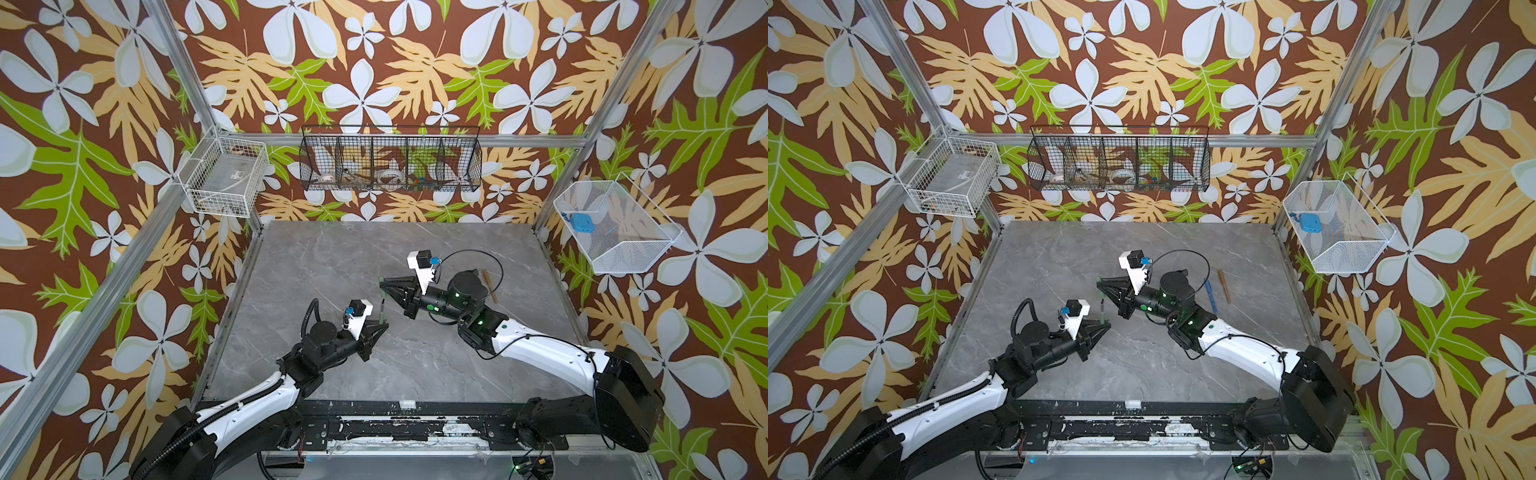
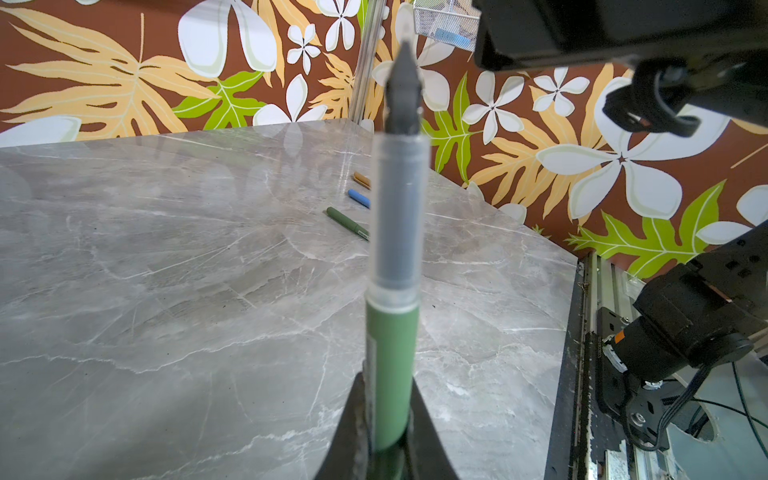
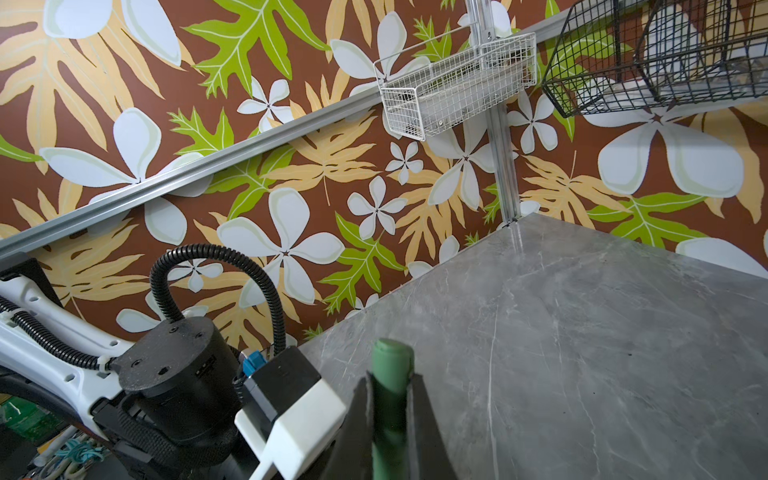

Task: Insert the pens into the pen caps
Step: 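Align the held cap above the fountain pen nib held by the left gripper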

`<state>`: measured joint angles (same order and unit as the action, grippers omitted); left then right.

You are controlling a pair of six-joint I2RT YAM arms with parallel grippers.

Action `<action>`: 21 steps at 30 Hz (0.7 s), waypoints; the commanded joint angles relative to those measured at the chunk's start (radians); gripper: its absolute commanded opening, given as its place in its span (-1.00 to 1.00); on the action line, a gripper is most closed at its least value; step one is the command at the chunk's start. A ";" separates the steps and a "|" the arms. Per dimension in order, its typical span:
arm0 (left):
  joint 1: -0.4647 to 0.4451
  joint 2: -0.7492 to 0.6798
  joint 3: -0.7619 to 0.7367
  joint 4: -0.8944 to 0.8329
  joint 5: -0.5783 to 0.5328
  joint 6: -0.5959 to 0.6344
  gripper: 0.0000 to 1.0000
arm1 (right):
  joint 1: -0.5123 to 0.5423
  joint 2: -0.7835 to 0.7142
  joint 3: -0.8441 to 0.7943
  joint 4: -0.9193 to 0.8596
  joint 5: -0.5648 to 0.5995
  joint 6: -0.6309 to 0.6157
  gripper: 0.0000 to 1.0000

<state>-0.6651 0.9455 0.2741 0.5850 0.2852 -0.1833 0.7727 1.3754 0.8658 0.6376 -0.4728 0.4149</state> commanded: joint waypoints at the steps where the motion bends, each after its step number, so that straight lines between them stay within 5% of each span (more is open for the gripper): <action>1: -0.001 -0.003 -0.005 0.038 -0.008 -0.009 -1.00 | 0.002 -0.003 -0.002 0.043 -0.015 0.005 -0.81; 21: -0.001 -0.018 -0.018 0.053 -0.022 -0.015 -1.00 | 0.003 0.014 -0.062 0.152 -0.046 0.082 -0.82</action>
<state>-0.6651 0.9325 0.2600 0.5968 0.2668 -0.1905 0.7731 1.3838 0.8101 0.7307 -0.5133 0.4717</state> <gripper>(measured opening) 0.131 0.090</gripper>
